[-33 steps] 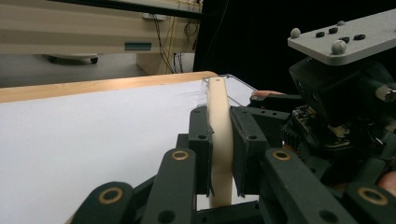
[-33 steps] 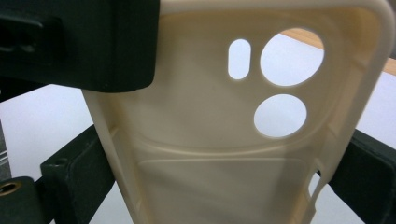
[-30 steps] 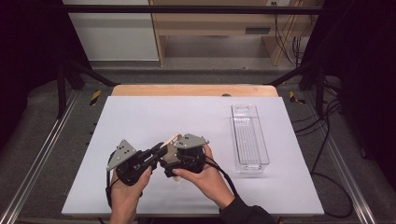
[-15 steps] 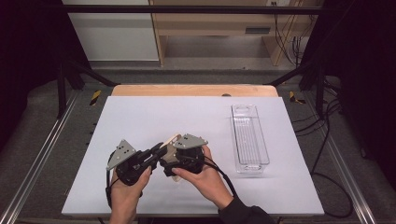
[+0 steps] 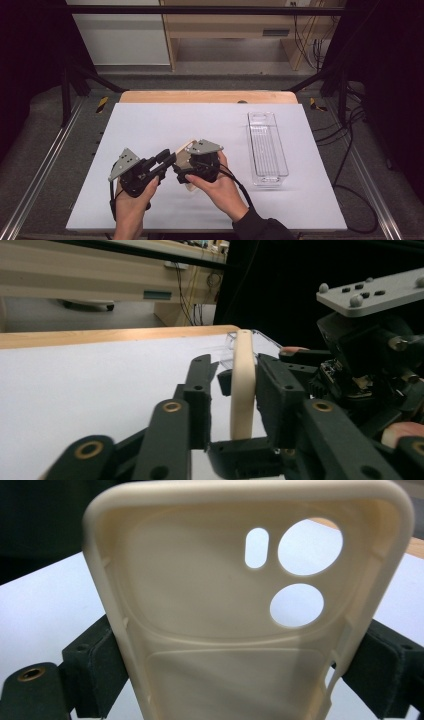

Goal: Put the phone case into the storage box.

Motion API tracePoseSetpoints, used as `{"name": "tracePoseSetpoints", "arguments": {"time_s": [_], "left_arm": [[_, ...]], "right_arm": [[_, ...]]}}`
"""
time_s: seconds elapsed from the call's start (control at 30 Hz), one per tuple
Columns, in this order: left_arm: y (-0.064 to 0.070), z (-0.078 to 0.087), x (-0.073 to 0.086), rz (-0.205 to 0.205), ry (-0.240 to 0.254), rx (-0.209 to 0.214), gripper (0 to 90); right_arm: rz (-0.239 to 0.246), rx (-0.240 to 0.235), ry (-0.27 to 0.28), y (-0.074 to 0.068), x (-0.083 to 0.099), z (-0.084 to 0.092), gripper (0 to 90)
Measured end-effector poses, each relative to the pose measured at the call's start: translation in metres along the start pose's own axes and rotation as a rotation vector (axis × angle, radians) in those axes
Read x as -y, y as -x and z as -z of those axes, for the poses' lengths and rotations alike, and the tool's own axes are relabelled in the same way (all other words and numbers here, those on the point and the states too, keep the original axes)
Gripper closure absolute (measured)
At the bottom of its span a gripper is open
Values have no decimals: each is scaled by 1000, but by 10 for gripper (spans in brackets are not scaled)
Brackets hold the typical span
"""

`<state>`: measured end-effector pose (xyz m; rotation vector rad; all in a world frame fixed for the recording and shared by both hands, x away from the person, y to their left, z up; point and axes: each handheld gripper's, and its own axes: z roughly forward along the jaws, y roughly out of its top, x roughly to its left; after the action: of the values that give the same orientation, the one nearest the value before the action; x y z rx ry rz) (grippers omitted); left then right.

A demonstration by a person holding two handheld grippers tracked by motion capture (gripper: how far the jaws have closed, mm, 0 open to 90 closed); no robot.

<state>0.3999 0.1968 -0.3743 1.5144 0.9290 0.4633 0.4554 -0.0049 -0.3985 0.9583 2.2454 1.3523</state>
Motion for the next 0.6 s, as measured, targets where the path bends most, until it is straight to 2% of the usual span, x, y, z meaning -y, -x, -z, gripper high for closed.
{"name": "tracePoseSetpoints", "arguments": {"time_s": [0.13, 0.33, 0.5, 0.6], "left_arm": [[-5, 4, -2, 2, 19, -26, 590], [-6, 5, -1, -41, 29, -86, 492], [-8, 5, 0, -67, 22, -121, 418], [-11, 5, 2, -78, 17, -150, 343]], "right_arm": [[-24, 24, -2, 10, -1, 3, 109], [-60, 42, -4, 22, 1, 6, 109], [-72, 44, -4, 26, 2, 8, 109], [-72, 46, -2, 28, 2, 9, 109]]}}
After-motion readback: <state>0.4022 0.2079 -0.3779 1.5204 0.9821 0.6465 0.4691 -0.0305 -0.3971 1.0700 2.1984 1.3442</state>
